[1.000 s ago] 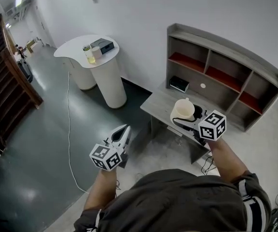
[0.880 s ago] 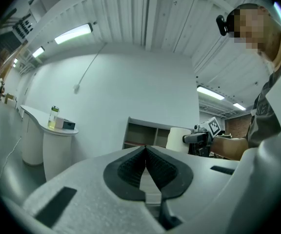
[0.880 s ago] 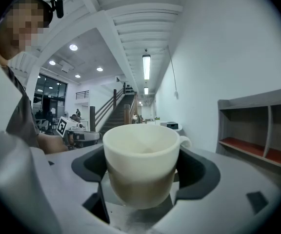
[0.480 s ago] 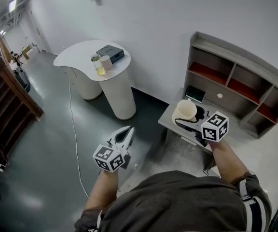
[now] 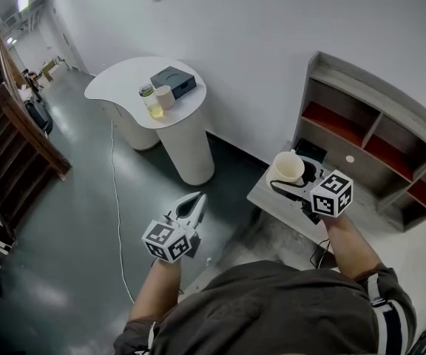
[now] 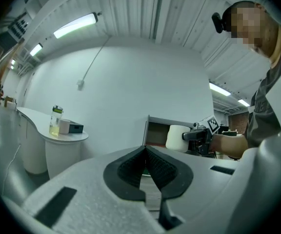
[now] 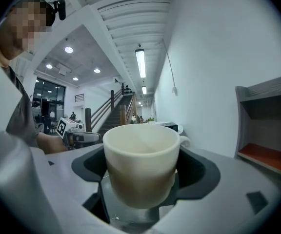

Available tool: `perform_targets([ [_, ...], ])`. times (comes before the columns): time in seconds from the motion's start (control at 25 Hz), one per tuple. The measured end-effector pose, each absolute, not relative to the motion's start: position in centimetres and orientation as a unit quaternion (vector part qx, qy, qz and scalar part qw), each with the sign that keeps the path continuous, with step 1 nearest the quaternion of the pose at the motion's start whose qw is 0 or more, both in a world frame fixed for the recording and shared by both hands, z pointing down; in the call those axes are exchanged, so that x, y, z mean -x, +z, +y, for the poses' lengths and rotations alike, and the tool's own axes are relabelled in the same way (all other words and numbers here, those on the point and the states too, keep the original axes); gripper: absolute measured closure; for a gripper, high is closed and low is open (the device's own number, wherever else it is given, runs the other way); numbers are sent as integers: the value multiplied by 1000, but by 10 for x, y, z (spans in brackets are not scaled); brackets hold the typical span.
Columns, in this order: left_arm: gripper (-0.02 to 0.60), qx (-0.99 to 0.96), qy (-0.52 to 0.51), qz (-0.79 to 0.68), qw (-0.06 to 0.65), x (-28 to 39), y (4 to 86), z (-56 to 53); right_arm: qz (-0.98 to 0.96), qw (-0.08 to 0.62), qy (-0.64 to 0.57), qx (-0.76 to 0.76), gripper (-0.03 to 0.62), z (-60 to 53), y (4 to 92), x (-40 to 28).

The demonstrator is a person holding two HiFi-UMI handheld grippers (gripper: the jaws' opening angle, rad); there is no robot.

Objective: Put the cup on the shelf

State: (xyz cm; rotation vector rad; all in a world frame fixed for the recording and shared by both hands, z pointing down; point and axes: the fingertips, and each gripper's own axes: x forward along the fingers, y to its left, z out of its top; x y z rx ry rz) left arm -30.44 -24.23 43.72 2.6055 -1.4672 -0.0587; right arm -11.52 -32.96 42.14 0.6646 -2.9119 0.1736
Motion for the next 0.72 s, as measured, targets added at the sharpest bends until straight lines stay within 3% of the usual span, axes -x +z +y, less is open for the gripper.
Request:
perform_targets([
  [0.44,578,-835,-50,-543,72,240,434,-348,-978,93,30,-183,183,-462,424,52],
  [0.72,578,-851,-41,-519,66,247,431,-378,-969,85,40,-229,183,-502,433,50],
])
